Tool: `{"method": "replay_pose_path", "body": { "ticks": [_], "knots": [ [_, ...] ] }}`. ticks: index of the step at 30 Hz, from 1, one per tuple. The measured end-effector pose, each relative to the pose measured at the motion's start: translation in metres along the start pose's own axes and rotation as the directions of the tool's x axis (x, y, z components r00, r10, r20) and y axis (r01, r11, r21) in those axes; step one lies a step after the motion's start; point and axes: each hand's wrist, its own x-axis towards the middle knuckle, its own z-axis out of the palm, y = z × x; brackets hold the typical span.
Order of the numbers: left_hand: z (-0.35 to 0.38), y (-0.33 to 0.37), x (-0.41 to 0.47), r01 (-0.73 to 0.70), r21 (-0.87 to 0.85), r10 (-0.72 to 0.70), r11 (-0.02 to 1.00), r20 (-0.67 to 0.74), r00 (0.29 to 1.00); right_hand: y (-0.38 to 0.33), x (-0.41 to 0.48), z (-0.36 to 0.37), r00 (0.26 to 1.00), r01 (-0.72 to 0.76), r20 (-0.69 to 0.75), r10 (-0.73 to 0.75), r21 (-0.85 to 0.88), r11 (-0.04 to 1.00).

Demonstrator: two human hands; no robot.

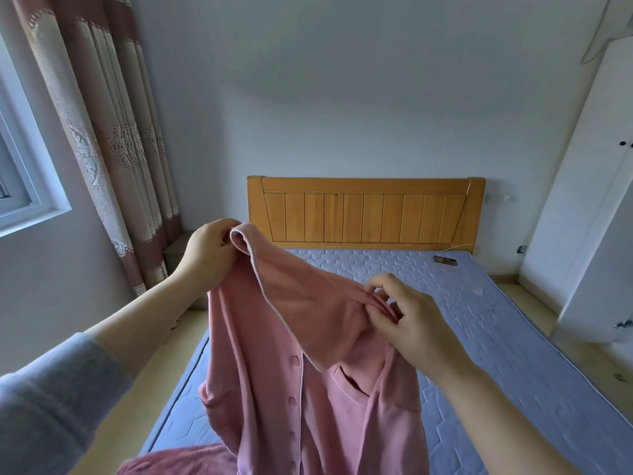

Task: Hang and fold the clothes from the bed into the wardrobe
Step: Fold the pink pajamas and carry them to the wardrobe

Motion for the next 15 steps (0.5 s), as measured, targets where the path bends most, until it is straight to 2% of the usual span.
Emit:
{"method": "replay_pose_path", "body": {
  "ticks": [2, 4, 7, 9, 11, 15],
  "knots": [
    [0.0, 0.005, -0.003, -0.018, 0.018, 0.018, 1.0, 0.012, 1.0, 0.006, -0.003, -0.006, 0.999, 0.031, -0.026, -0.032, -0.03, 0.999],
    [-0.001, 0.011, -0.01, -0.047, 0.018, 0.047, 0.999, 0.003, 0.999, 0.014, -0.006, -0.01, 0.999, -0.028, -0.039, 0.029, 0.01, 1.0],
    [-0.002, 0.015, -0.026, -0.031, -0.035, 0.031, 0.999, 0.015, 0.999, 0.026, -0.012, -0.014, 0.986, -0.144, -0.059, 0.156, 0.169, 0.975],
    [-0.003, 0.013, -0.042, -0.018, -0.045, 0.02, 0.999, 0.029, 0.999, 0.028, -0.017, -0.017, 0.968, -0.203, -0.075, 0.238, 0.321, 0.925],
    [-0.005, 0.013, -0.059, 0.003, -0.039, -0.001, 0.999, 0.048, 0.999, 0.024, -0.025, -0.019, 0.947, -0.274, -0.043, 0.317, 0.403, 0.873],
    [-0.021, 0.017, -0.095, 0.035, -0.06, -0.027, 0.998, 0.141, 0.99, 0.005, -0.052, -0.023, 0.918, -0.328, -0.088, 0.388, 0.382, 0.864]
  ]
}}
